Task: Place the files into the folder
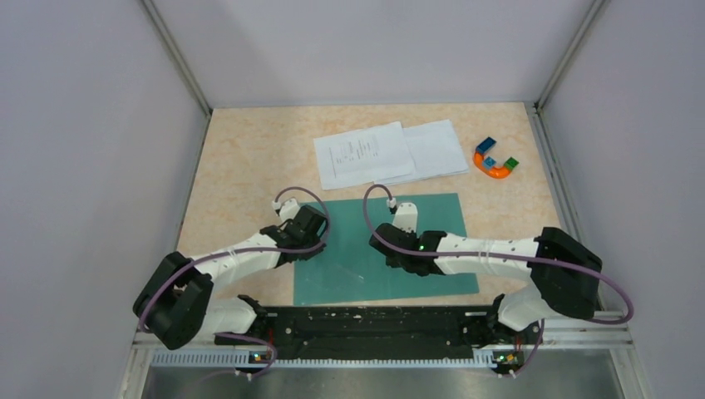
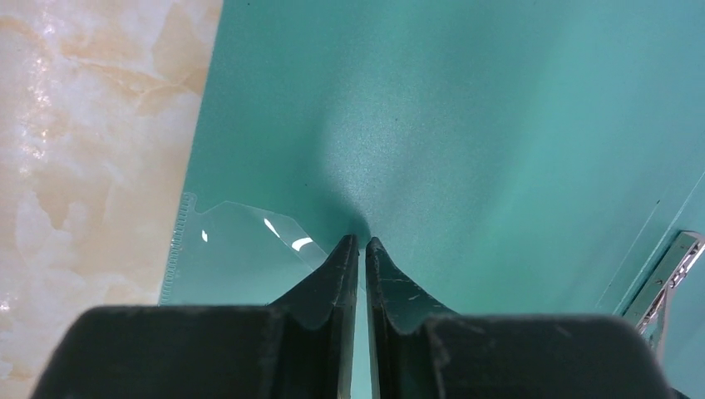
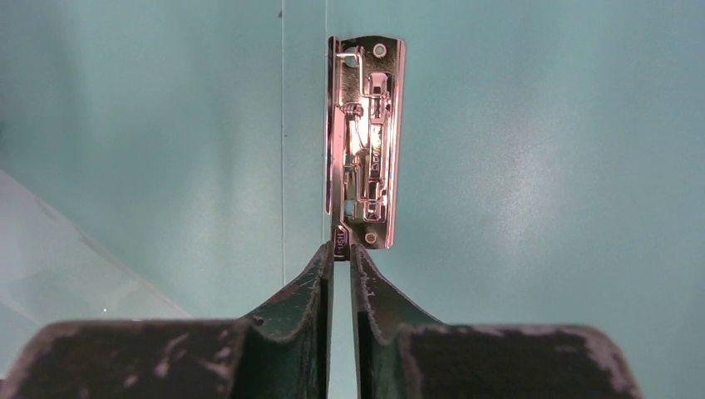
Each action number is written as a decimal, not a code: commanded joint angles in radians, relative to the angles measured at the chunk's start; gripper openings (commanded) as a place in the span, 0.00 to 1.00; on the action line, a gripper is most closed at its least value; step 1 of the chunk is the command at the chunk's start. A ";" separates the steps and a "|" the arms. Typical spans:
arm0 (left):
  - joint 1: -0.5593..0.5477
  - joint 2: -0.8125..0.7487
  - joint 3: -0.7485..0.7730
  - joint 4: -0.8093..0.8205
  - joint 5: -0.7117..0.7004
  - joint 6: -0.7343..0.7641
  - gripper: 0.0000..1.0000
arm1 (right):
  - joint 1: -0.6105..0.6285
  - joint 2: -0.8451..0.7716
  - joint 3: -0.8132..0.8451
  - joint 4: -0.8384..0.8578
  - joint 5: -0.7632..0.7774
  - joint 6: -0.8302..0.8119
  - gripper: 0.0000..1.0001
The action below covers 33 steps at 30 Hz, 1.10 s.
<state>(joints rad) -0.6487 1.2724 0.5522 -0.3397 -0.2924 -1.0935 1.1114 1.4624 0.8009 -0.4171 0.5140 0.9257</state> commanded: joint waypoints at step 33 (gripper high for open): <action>0.006 -0.048 0.242 -0.120 0.112 0.290 0.41 | -0.140 -0.256 -0.287 0.555 -0.487 -0.029 0.11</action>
<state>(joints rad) -0.6460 1.2434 0.7532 -0.4397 -0.1719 -0.8383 0.9852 1.1500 0.4953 -0.0605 0.0788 0.8742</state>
